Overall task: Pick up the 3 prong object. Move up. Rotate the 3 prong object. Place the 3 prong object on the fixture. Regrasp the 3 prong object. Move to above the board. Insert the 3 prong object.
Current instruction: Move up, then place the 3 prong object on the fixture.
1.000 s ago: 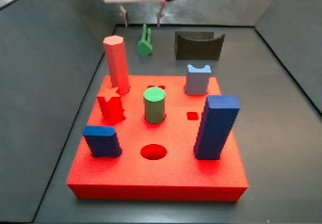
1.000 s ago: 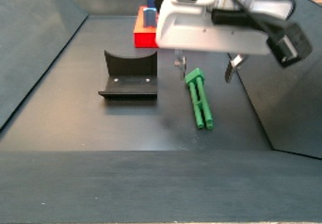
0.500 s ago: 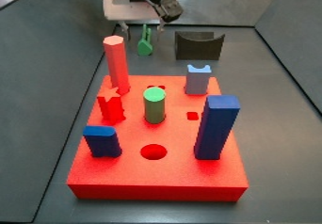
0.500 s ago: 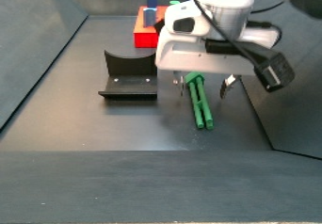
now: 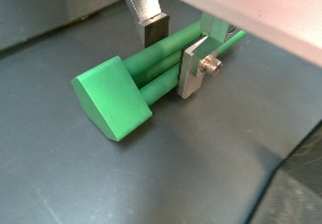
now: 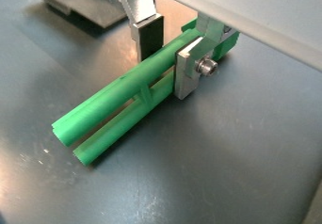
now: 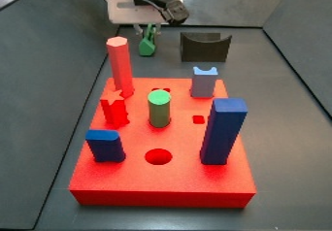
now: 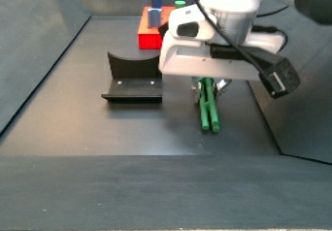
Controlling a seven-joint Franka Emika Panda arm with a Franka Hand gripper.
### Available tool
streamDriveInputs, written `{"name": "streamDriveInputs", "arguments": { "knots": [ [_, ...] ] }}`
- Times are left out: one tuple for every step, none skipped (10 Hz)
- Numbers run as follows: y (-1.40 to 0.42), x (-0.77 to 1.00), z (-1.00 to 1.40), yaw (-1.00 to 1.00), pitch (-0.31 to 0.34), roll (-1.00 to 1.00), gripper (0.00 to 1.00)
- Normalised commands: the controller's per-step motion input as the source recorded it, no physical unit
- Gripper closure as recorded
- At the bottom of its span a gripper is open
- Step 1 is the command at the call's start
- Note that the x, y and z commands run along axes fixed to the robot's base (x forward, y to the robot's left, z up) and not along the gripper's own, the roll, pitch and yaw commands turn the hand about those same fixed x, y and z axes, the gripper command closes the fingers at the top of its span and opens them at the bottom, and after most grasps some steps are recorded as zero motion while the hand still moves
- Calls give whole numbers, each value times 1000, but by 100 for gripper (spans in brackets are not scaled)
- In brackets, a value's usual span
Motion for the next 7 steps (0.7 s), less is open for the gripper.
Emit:
{"name": "streamDriveInputs", "arguments": {
  "knots": [
    [0, -28, 714, -2, 26, 1, 100],
    [2, -27, 633, -5, 38, 3, 100],
    [7, -14, 398, -8, 55, 13, 100],
    [7, -14, 296, -9, 58, 19, 100],
    [0, 0, 1000, 0, 0, 0, 100],
    [-1, -4, 1000, -3, 4, 8, 100],
    [0, -12, 1000, -4, 13, 14, 100]
  ]
}}
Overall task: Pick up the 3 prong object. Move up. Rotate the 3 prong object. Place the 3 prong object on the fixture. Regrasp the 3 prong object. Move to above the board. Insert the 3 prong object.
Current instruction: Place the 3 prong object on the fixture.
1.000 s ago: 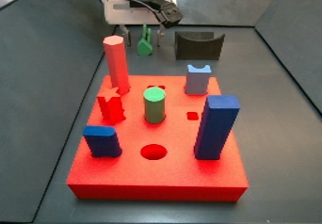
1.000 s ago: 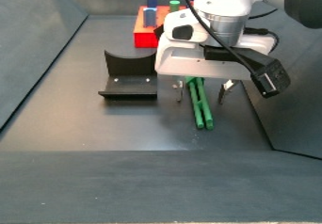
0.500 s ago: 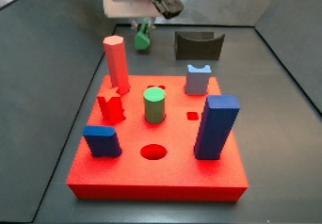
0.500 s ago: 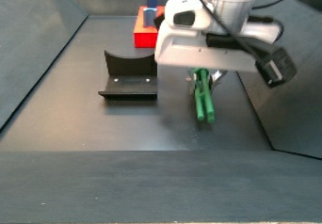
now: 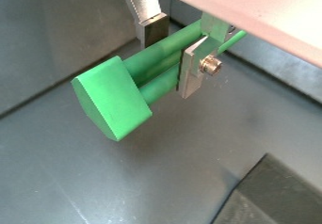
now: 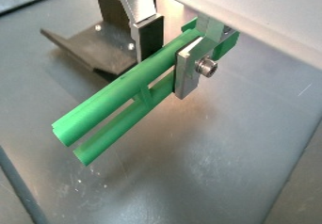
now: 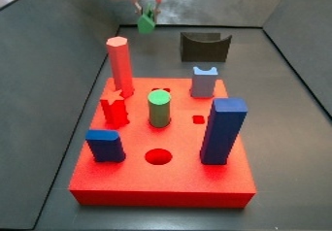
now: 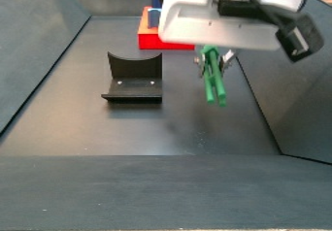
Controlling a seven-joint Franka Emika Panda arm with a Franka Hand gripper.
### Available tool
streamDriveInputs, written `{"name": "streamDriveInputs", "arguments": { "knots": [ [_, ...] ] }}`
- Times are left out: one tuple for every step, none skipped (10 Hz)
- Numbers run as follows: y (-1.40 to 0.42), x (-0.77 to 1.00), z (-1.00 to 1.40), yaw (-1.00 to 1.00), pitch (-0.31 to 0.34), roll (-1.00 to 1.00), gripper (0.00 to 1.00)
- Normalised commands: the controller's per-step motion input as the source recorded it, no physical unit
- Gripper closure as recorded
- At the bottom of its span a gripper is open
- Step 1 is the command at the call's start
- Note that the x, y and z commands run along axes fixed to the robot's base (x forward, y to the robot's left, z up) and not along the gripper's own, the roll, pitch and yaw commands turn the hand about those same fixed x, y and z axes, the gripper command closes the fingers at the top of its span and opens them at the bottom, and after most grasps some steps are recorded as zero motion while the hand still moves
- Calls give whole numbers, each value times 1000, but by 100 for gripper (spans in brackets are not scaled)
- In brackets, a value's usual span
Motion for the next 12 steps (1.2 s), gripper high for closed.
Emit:
{"name": "streamDriveInputs", "arguments": {
  "knots": [
    [3, -15, 1000, -6, 22, 22, 100],
    [6, -18, 1000, -9, 33, 29, 100],
    [9, -21, 1000, -12, 47, 39, 100],
    [10, -25, 1000, -14, 52, 47, 100],
    [10, -28, 1000, -15, 56, 53, 100],
    [12, -23, 761, -13, 66, 65, 100],
    [14, -18, 653, -10, 71, 68, 100],
    [14, -7, 435, -3, 82, 72, 100],
    [12, 0, 272, -2, 94, 76, 100],
    [-500, 1000, -517, 164, 226, -235, 100],
    [-486, 1000, -534, 162, 218, -230, 100],
    [-401, 1000, -479, 112, 142, -198, 100]
  ]
}}
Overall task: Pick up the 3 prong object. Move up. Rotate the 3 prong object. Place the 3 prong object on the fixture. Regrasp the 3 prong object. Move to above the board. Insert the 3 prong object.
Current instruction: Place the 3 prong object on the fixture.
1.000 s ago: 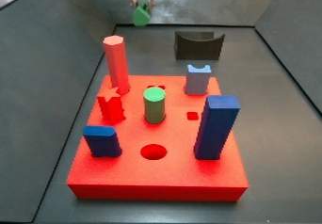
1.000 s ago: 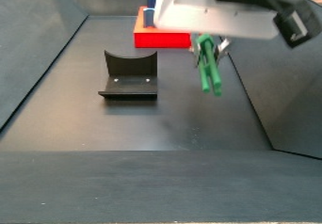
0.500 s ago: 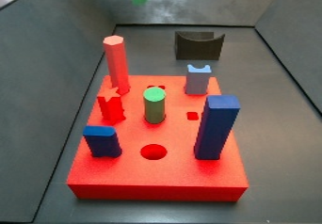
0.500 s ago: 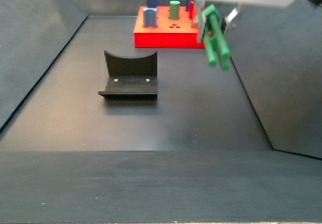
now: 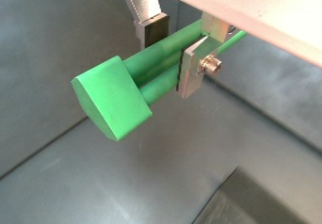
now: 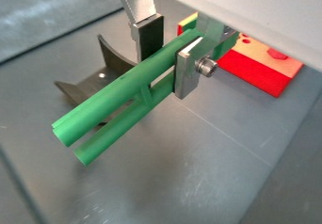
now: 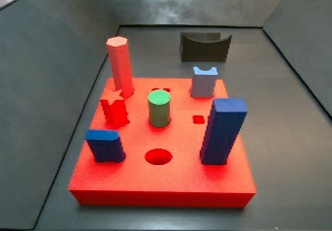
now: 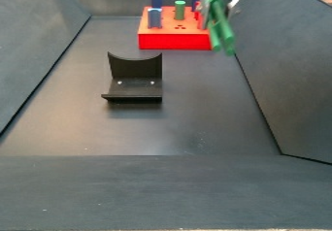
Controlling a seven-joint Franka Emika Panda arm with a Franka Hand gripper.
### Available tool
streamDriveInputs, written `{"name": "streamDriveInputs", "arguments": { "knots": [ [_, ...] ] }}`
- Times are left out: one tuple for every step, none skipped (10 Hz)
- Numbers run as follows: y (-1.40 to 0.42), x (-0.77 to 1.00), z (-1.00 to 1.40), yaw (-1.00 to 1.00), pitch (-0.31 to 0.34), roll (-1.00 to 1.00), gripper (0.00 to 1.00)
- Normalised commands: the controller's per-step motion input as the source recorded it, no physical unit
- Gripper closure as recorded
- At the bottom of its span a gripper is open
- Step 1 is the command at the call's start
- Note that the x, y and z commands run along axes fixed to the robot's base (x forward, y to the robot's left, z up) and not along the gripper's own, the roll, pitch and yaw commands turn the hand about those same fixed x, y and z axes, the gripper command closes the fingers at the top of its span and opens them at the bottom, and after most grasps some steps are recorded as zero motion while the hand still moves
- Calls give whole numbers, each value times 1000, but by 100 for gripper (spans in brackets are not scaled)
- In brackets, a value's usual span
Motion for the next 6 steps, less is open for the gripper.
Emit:
{"name": "streamDriveInputs", "arguments": {
  "knots": [
    [-374, 1000, -448, 83, 104, -191, 100],
    [-333, 1000, -387, 49, 49, -151, 100],
    [-317, 1000, -368, 40, 35, -129, 100],
    [-288, 1000, -346, 33, 15, -86, 100],
    [-268, 1000, -325, 33, 5, -70, 100],
    [-229, 1000, -289, 28, 8, -55, 100]
  ]
}}
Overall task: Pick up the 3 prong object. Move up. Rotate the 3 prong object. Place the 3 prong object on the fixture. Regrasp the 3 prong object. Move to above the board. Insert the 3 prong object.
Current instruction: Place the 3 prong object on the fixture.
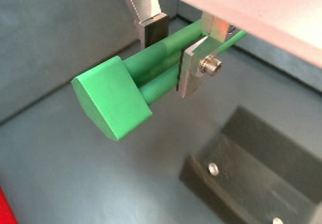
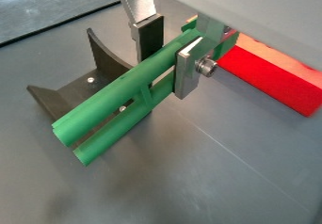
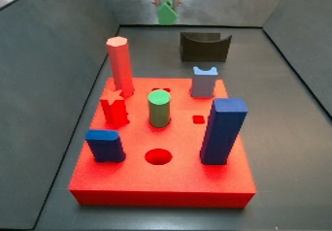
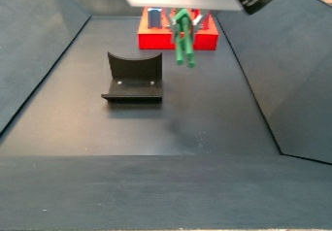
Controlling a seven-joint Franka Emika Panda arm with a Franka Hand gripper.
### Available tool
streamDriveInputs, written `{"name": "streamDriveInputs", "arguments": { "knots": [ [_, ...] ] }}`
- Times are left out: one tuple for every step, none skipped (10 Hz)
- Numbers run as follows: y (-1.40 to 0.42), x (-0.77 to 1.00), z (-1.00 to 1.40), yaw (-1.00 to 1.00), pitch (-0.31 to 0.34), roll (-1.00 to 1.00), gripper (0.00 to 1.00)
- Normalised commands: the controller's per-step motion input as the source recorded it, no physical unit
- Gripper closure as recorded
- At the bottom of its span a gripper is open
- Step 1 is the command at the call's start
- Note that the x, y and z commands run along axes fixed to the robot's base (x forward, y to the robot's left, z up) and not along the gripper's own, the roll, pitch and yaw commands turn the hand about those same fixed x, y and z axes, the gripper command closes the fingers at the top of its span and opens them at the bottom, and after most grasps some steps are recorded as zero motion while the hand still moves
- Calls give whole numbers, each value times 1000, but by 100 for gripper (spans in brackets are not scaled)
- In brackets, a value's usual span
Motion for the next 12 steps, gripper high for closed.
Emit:
{"name": "streamDriveInputs", "arguments": {
  "knots": [
    [-210, 1000, -266, 26, 11, -44, 100],
    [-180, 1000, -239, 27, 9, -26, 100],
    [-166, 1000, -226, 28, 11, -17, 100],
    [-139, 1000, -193, 28, 15, 2, 100],
    [-122, 1000, -174, 29, 25, 14, 100],
    [-95, 1000, -145, 32, 39, 30, 100],
    [256, 591, 1000, -24, -11, -1000, 100],
    [264, 461, 1000, -26, 6, -1000, 100],
    [244, 360, 1000, -43, 28, -1000, 100],
    [196, 234, 886, -43, 38, -1000, 100],
    [138, 105, 665, -47, 36, -1000, 100],
    [89, 47, 458, -54, 26, -1000, 100]
  ]
}}
